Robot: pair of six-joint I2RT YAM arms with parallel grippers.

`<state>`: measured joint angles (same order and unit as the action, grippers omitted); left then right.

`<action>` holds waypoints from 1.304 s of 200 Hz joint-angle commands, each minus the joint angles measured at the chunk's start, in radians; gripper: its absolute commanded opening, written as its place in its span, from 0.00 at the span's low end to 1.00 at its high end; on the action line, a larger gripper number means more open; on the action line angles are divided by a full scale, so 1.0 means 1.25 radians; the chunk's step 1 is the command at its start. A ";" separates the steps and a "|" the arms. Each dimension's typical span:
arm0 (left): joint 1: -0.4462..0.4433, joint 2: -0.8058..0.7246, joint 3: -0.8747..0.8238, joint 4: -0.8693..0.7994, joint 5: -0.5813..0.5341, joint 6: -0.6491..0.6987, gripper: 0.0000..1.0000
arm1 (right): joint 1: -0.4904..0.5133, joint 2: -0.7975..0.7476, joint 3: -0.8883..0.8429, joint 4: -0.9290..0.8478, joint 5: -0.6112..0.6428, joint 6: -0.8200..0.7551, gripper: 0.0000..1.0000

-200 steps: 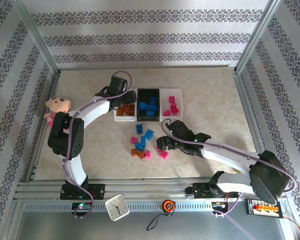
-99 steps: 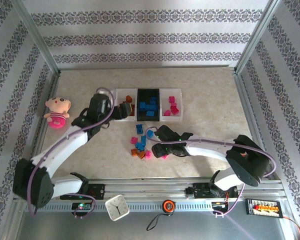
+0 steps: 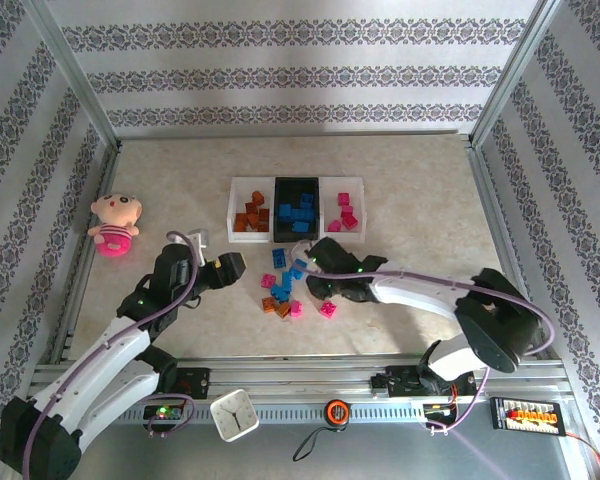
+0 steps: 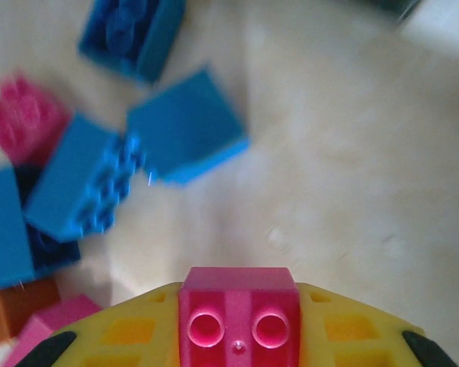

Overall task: Sort the legos into containers by color
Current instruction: Pick up the lego from the bottom-center of the table, then place the lego in the container, then pick up the lego from the bottom-center of the table.

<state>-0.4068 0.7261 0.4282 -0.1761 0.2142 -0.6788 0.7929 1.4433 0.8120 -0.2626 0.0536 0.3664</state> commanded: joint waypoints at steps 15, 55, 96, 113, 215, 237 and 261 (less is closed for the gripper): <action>-0.010 -0.043 -0.076 0.011 0.033 -0.063 0.83 | -0.164 0.000 0.115 0.004 0.007 -0.021 0.25; -0.010 -0.048 -0.114 0.030 0.061 -0.087 0.85 | -0.270 0.189 0.297 -0.007 0.024 -0.026 0.28; -0.010 -0.075 -0.106 0.003 0.064 -0.084 1.00 | -0.290 0.291 0.429 -0.059 0.029 -0.028 0.72; -0.010 -0.093 -0.100 -0.011 0.059 -0.085 1.00 | -0.280 0.246 0.402 -0.059 0.023 -0.028 0.77; -0.011 -0.114 -0.085 -0.018 0.035 -0.073 1.00 | 0.020 -0.151 -0.114 -0.097 0.001 0.058 0.82; -0.011 -0.115 -0.095 -0.006 0.035 -0.083 1.00 | 0.069 -0.126 -0.142 -0.087 0.004 0.067 0.81; -0.010 -0.114 -0.104 0.003 0.038 -0.094 1.00 | 0.112 -0.079 -0.146 -0.044 -0.018 0.057 0.79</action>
<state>-0.4068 0.5938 0.3027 -0.1799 0.2722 -0.7761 0.8921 1.2995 0.6357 -0.3687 0.0536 0.4202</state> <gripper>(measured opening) 0.997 0.800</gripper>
